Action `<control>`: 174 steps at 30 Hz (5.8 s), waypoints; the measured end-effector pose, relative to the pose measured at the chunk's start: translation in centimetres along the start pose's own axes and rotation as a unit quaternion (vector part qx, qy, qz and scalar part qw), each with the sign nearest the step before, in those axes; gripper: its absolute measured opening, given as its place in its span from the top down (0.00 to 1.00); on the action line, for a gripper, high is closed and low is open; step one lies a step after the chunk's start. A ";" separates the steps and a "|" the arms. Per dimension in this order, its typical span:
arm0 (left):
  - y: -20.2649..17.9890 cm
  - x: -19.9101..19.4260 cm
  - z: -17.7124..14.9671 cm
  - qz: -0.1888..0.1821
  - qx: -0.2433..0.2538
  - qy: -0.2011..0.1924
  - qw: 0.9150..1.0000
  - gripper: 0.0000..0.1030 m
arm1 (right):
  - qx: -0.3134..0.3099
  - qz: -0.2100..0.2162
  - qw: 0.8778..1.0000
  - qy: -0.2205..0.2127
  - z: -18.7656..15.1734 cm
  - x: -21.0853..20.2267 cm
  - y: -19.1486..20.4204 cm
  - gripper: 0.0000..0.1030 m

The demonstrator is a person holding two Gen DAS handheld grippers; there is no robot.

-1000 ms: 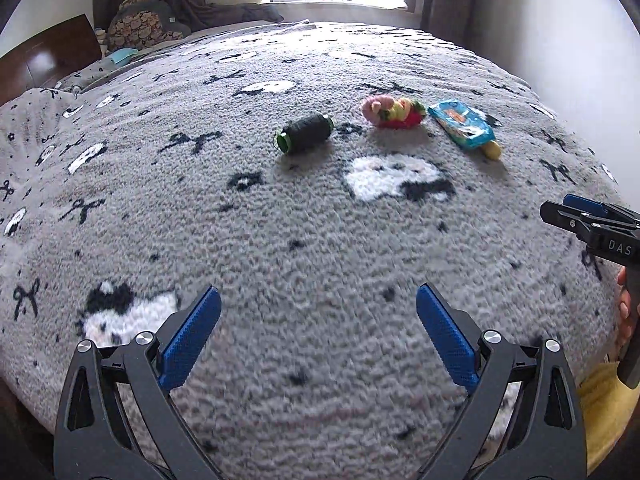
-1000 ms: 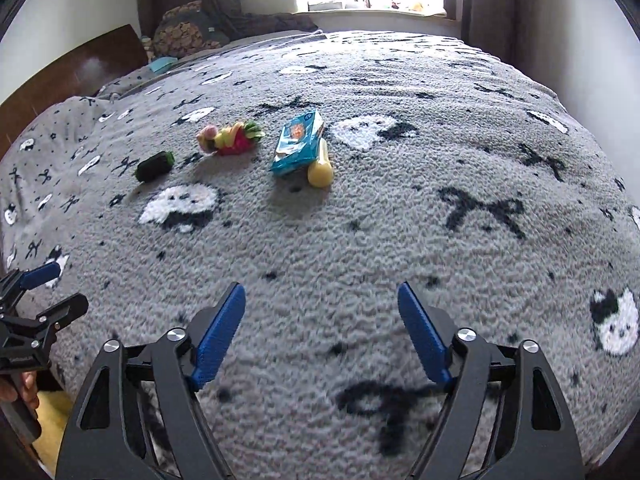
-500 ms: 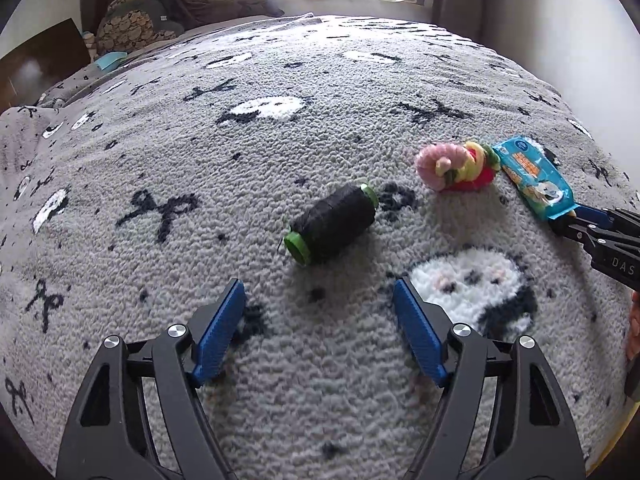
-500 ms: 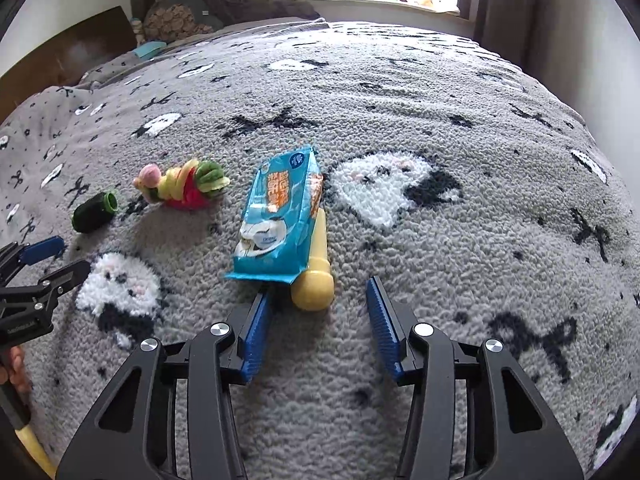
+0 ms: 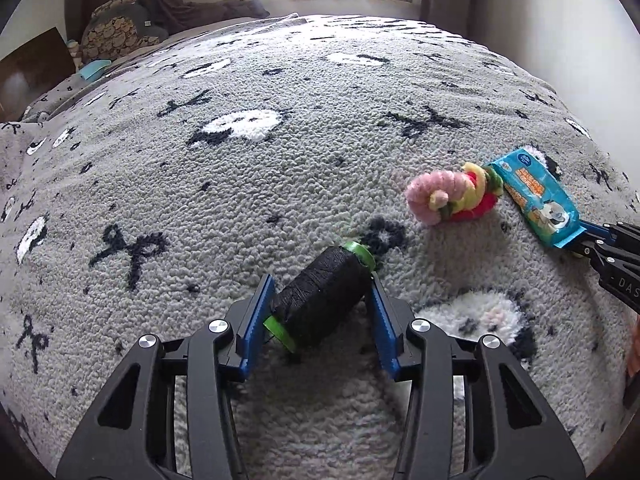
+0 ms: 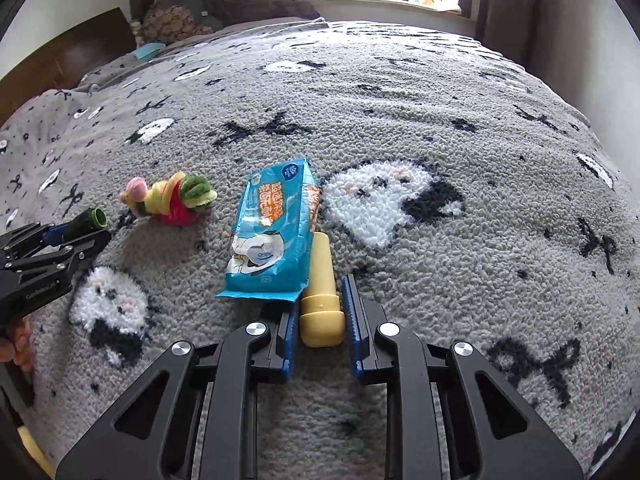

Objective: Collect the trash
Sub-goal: 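Grasp the black thread spool with the left tool while the right tool grasps the yellow tube, then carry the spool and yellow tube down and open both tools over the bin, then raise both open tools back over the bed, then grasp the blue wipes pack with the right tool while the left tool grasps the plush toy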

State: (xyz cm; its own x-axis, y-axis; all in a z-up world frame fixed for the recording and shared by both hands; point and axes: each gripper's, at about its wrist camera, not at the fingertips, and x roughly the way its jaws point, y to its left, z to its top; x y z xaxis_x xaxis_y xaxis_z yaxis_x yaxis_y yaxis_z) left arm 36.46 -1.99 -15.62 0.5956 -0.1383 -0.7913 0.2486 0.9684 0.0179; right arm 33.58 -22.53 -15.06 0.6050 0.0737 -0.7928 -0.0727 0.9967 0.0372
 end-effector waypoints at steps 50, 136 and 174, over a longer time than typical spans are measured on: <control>-12.6 -19.7 -25.9 -0.102 0.024 -0.025 0.994 0.58 | -0.002 0.054 0.998 -0.024 -25.9 -19.1 3.3 0.79; -7.2 -19.6 -24.4 -0.058 0.012 0.003 0.998 0.08 | 0.057 0.059 0.996 -0.027 -22.1 -17.8 0.0 0.11; -2.9 -5.2 -5.5 -0.010 0.010 -0.002 1.000 0.08 | 0.045 0.035 0.998 -0.004 1.9 1.5 1.8 0.13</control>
State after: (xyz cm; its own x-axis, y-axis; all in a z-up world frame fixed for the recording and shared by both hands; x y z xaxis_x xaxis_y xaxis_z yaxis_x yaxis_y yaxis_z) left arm 28.43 -2.97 -14.91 0.5932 -0.1585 -0.7893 0.2753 0.9613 0.0139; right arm 35.90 -20.52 -15.01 0.6075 0.1437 -0.7812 -0.0433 0.9880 0.1481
